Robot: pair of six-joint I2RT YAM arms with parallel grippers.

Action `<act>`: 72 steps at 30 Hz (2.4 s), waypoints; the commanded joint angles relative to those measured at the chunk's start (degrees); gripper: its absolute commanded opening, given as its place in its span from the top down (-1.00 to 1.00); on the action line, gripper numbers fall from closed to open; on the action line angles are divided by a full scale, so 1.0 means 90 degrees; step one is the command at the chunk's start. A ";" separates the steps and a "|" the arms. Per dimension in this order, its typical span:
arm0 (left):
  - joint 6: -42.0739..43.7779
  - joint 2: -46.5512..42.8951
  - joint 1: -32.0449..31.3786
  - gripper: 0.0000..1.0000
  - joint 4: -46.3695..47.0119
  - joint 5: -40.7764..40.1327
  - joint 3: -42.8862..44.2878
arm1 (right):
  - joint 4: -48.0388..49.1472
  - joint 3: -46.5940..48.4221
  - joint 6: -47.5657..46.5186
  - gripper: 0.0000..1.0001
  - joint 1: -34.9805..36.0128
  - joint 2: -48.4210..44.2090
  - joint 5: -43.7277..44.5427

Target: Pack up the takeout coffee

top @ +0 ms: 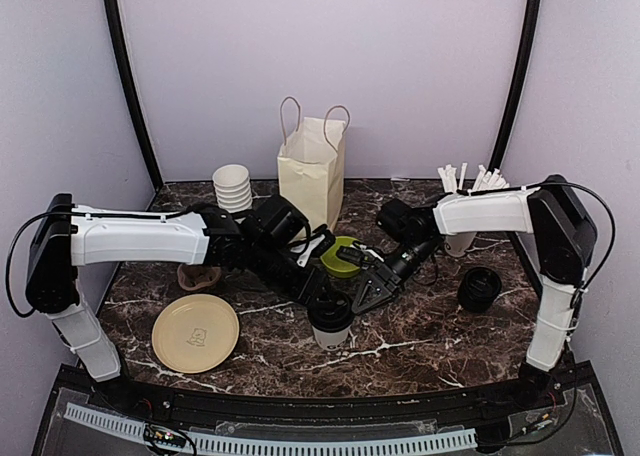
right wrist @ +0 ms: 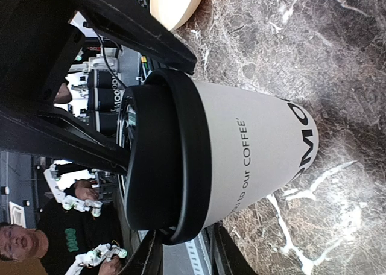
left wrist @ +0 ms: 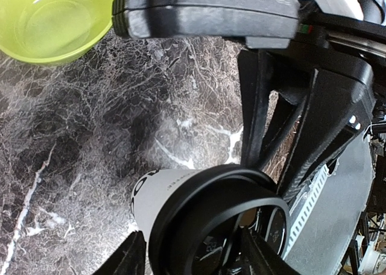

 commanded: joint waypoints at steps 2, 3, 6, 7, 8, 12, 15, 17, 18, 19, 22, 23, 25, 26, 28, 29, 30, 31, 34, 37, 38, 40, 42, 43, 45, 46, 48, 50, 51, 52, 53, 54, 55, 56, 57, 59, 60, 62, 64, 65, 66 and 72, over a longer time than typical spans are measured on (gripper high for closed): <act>0.0136 0.0297 -0.0061 -0.14 -0.0675 -0.0306 -0.0139 | 0.0979 -0.0168 -0.0011 0.49 0.0136 0.0720 0.3198; 0.0130 0.0291 -0.0060 -0.14 -0.0670 -0.0313 -0.0166 | 0.0945 -0.0121 -0.0034 0.49 0.0154 0.0812 0.3284; 0.0086 0.0191 -0.0064 -0.14 -0.0623 -0.0343 -0.0266 | 0.0932 -0.0024 -0.0131 0.51 0.0161 0.0910 0.3153; 0.0059 0.0155 -0.0066 -0.15 -0.0620 -0.0354 -0.0283 | 0.0928 -0.0003 -0.0152 0.51 0.0161 0.0883 0.3117; 0.0048 0.0065 -0.0063 -0.15 -0.0623 -0.0396 -0.0314 | 0.0912 0.0035 -0.0197 0.52 0.0154 0.0816 0.3070; 0.0038 -0.0187 -0.0059 -0.16 -0.0687 -0.0532 -0.0346 | 0.0824 0.0202 -0.0466 0.52 0.0042 0.0427 0.2502; 0.0046 -0.0387 -0.0059 -0.26 -0.0602 -0.0571 -0.0344 | 0.0585 0.0474 -0.0690 0.45 -0.0024 0.0277 0.1872; 0.0053 -0.0519 -0.0060 -0.34 -0.0477 -0.0595 -0.0347 | 0.0400 0.0639 -0.0853 0.36 -0.0024 0.0231 0.1521; 0.0055 -0.0571 -0.0059 -0.37 -0.0430 -0.0602 -0.0340 | 0.0351 0.0697 -0.0886 0.31 -0.0024 0.0211 0.1375; 0.0063 -0.0651 -0.0061 -0.43 -0.0326 -0.0624 -0.0339 | 0.0296 0.0741 -0.0923 0.27 -0.0024 0.0197 0.1282; 0.0084 -0.0776 -0.0059 -0.50 -0.0140 -0.0683 -0.0330 | 0.0151 0.0812 -0.1032 0.18 -0.0024 0.0178 0.1136; 0.0085 -0.0805 -0.0059 -0.51 -0.0098 -0.0732 -0.0312 | 0.0141 0.0808 -0.1046 0.16 -0.0024 0.0164 0.1120; 0.0093 -0.0822 -0.0060 -0.53 -0.0087 -0.0820 -0.0275 | 0.0120 0.0787 -0.1053 0.11 -0.0024 0.0144 0.1103; 0.0090 -0.0839 -0.0059 -0.53 -0.0104 -0.0846 -0.0262 | 0.0105 0.0773 -0.1061 0.09 -0.0024 0.0126 0.1093; 0.0068 -0.0890 -0.0059 -0.54 -0.0081 -0.0876 -0.0252 | 0.0082 0.0745 -0.1070 0.05 -0.0024 0.0047 0.1114; 0.0058 -0.0917 -0.0059 -0.54 -0.0066 -0.0861 -0.0270 | 0.0079 0.0725 -0.1058 0.03 -0.0024 0.0000 0.1134; 0.0028 -0.0960 -0.0059 -0.52 -0.0047 -0.0850 -0.0284 | 0.0076 0.0703 -0.1061 0.01 -0.0024 -0.0051 0.1145; 0.0013 -0.0987 -0.0059 -0.51 -0.0044 -0.0832 -0.0312 | 0.0071 0.0676 -0.1060 0.00 -0.0026 -0.0106 0.1147; -0.0064 -0.1041 -0.0063 -0.40 -0.0092 -0.0769 -0.0357 | 0.0057 0.0611 -0.1058 -0.04 -0.0024 -0.0273 0.1124; -0.0132 -0.1060 -0.0059 -0.28 -0.0085 -0.0662 -0.0445 | 0.0039 0.0548 -0.1068 -0.07 -0.0029 -0.0374 0.1068; -0.0174 -0.1049 -0.0064 -0.27 -0.0076 -0.0627 -0.0465 | 0.0043 0.0522 -0.1071 -0.07 -0.0030 -0.0399 0.1053; -0.0231 -0.1065 -0.0059 -0.24 -0.0072 -0.0582 -0.0518 | 0.0028 0.0450 -0.1081 -0.08 -0.0024 -0.0426 0.1008; -0.0252 -0.1098 -0.0062 -0.22 -0.0033 -0.0579 -0.0589 | 0.0041 0.0364 -0.1099 -0.10 -0.0025 -0.0472 0.0975; -0.0250 -0.1115 -0.0060 -0.21 0.0007 -0.0584 -0.0610 | 0.0058 0.0315 -0.1106 -0.11 -0.0029 -0.0483 0.0960; -0.0229 -0.1087 -0.0067 -0.21 0.0025 -0.0633 -0.0653 | 0.0086 0.0249 -0.1109 -0.12 -0.0029 -0.0488 0.0921; -0.0213 -0.1070 -0.0061 -0.23 0.0026 -0.0635 -0.0653 | 0.0083 0.0231 -0.1112 -0.12 -0.0026 -0.0478 0.0901; -0.0187 -0.0974 -0.0060 -0.25 0.0032 -0.0600 -0.0635 | 0.0061 0.0216 -0.1138 -0.12 -0.0025 -0.0440 0.0850; -0.0174 -0.0876 -0.0061 -0.25 0.0085 -0.0524 -0.0639 | 0.0056 0.0194 -0.1136 -0.13 -0.0025 -0.0407 0.0761; -0.0172 -0.0828 -0.0059 -0.24 0.0112 -0.0495 -0.0640 | 0.0054 0.0191 -0.1138 -0.14 -0.0015 -0.0387 0.0717; -0.0175 -0.0798 -0.0059 -0.21 0.0124 -0.0489 -0.0640 | 0.0050 0.0182 -0.1134 -0.13 -0.0015 -0.0359 0.0651; -0.0170 -0.0752 -0.0064 -0.20 0.0124 -0.0476 -0.0645 | 0.0047 0.0181 -0.1127 -0.08 -0.0010 -0.0313 0.0573; -0.0169 -0.0731 -0.0061 -0.17 0.0125 -0.0469 -0.0653 | 0.0042 0.0195 -0.1125 -0.02 -0.0005 -0.0261 0.0475; -0.0161 -0.0694 -0.0059 -0.16 0.0130 -0.0462 -0.0666 | 0.0008 0.0221 -0.1136 0.03 0.0000 -0.0198 0.0368; -0.0155 -0.0673 -0.0059 -0.14 0.0132 -0.0452 -0.0673 | -0.0012 0.0249 -0.1141 0.07 0.0004 -0.0132 0.0254; -0.0143 -0.0638 -0.0059 -0.13 0.0117 -0.0433 -0.0666 | -0.0044 0.0286 -0.1148 0.12 0.0012 -0.0060 0.0130; -0.0138 -0.0604 -0.0066 -0.09 0.0087 -0.0394 -0.0673 | -0.0180 0.0365 -0.1240 0.22 0.0029 0.0097 -0.0130; -0.0139 -0.0584 -0.0067 -0.07 0.0091 -0.0384 -0.0691 | -0.0242 0.0375 -0.1283 0.28 0.0034 0.0209 -0.0257; -0.0144 -0.0526 -0.0063 -0.03 0.0184 -0.0343 -0.0771 | -0.0249 0.0326 -0.1302 0.32 0.0034 0.0343 -0.0402; -0.0177 -0.0432 -0.0060 -0.01 0.0210 -0.0297 -0.0839 | -0.0230 0.0269 -0.1344 0.36 0.0042 0.0440 -0.0455; -0.0192 -0.0405 -0.0059 0.00 0.0216 -0.0265 -0.0861 | -0.0153 0.0227 -0.1301 0.40 0.0044 0.0458 -0.0413; -0.0233 -0.0380 -0.0061 0.02 0.0238 -0.0220 -0.0878 | 0.0006 0.0166 -0.1158 0.43 0.0044 0.0449 -0.0269; -0.0391 -0.0573 -0.0061 0.03 0.0370 -0.0356 -0.1205 | 0.0826 -0.0161 0.0045 0.56 0.0054 0.0394 0.2110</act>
